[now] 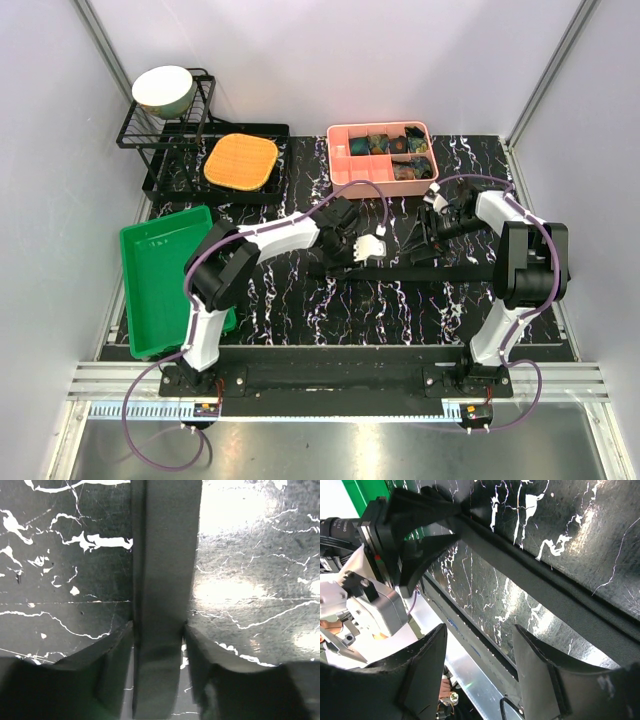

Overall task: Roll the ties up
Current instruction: Roll the tie at the center of the board.

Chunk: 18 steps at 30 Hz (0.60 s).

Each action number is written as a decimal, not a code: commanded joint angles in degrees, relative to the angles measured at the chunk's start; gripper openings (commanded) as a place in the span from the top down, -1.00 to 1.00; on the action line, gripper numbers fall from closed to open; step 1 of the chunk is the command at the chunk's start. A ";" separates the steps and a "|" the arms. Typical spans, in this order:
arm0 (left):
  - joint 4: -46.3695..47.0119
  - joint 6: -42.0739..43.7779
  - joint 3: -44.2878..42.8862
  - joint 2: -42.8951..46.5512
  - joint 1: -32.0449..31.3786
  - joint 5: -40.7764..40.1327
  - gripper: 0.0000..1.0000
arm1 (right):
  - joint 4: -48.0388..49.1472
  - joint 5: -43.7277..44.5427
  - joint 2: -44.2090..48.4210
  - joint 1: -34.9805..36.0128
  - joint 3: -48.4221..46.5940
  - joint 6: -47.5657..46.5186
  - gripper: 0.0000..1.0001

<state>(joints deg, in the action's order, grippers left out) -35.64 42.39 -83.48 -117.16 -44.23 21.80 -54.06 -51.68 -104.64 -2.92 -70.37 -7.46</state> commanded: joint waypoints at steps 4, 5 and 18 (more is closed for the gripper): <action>0.04 -8.63 1.65 0.80 0.19 0.52 0.29 | 2.82 -2.55 2.16 0.46 0.85 3.15 -0.17; 0.30 -10.64 1.74 0.80 0.11 0.70 0.31 | 3.78 -2.63 2.25 0.81 1.11 4.11 -0.14; 9.52 -16.82 13.85 16.24 5.46 3.85 -0.75 | 13.36 -3.17 2.34 12.05 4.89 13.52 0.16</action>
<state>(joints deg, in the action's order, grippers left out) -30.76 26.50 -75.90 -111.42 -42.76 23.14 -45.56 -53.58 -104.62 6.07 -66.37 1.74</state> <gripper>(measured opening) 0.838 0.454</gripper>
